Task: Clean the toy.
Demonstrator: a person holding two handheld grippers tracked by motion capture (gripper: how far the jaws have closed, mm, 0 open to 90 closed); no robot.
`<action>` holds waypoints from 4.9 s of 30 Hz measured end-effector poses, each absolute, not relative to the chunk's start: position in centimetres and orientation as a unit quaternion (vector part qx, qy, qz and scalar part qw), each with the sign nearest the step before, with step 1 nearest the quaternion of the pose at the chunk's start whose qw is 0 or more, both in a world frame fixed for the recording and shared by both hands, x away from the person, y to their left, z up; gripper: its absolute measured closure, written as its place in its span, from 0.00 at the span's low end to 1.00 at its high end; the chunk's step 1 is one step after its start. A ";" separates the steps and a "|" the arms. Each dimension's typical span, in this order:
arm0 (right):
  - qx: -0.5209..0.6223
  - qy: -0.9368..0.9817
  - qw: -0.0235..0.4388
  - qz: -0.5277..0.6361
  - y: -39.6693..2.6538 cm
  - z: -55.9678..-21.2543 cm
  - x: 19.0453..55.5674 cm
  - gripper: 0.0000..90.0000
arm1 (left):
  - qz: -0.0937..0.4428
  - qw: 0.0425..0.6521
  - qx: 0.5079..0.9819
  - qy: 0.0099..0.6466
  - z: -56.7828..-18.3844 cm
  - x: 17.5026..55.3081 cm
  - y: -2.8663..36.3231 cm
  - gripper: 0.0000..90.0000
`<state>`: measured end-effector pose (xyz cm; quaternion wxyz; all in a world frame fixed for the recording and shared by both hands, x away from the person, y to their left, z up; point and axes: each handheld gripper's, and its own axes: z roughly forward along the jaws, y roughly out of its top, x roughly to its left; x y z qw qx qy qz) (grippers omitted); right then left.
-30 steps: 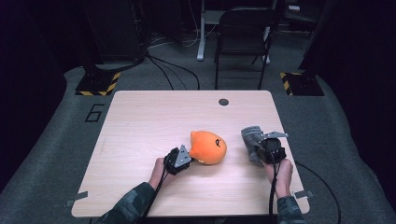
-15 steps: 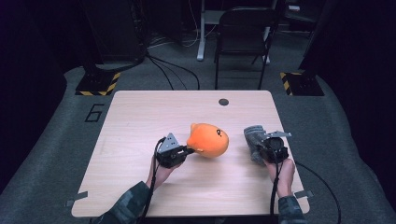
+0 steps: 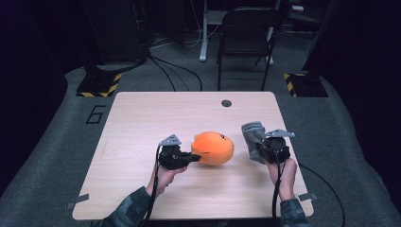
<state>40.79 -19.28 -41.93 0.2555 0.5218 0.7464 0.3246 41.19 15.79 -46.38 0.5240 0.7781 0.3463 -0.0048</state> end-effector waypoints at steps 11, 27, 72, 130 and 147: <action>0.423 0.786 0.203 0.402 -9.4 -38.3 38.4 0.85 | 0.001 0.508 0.784 0.358 -48.0 41.2 14.8 0.90; 0.451 0.794 0.227 0.338 -10.1 -42.2 39.9 0.85 | -0.002 0.514 0.783 0.350 -48.9 41.1 14.5 0.90; 0.437 0.801 0.222 0.343 -9.8 -42.3 39.2 0.85 | -0.007 0.516 0.788 0.336 -49.4 41.7 14.4 0.90; 0.437 0.811 0.213 0.327 -9.9 -43.4 40.4 0.87 | 0.074 0.501 0.817 0.276 -49.1 41.4 14.6 0.43; 0.435 0.812 0.209 0.328 -10.1 -43.5 40.9 0.87 | 0.215 0.416 0.868 0.168 -50.8 42.1 13.8 0.20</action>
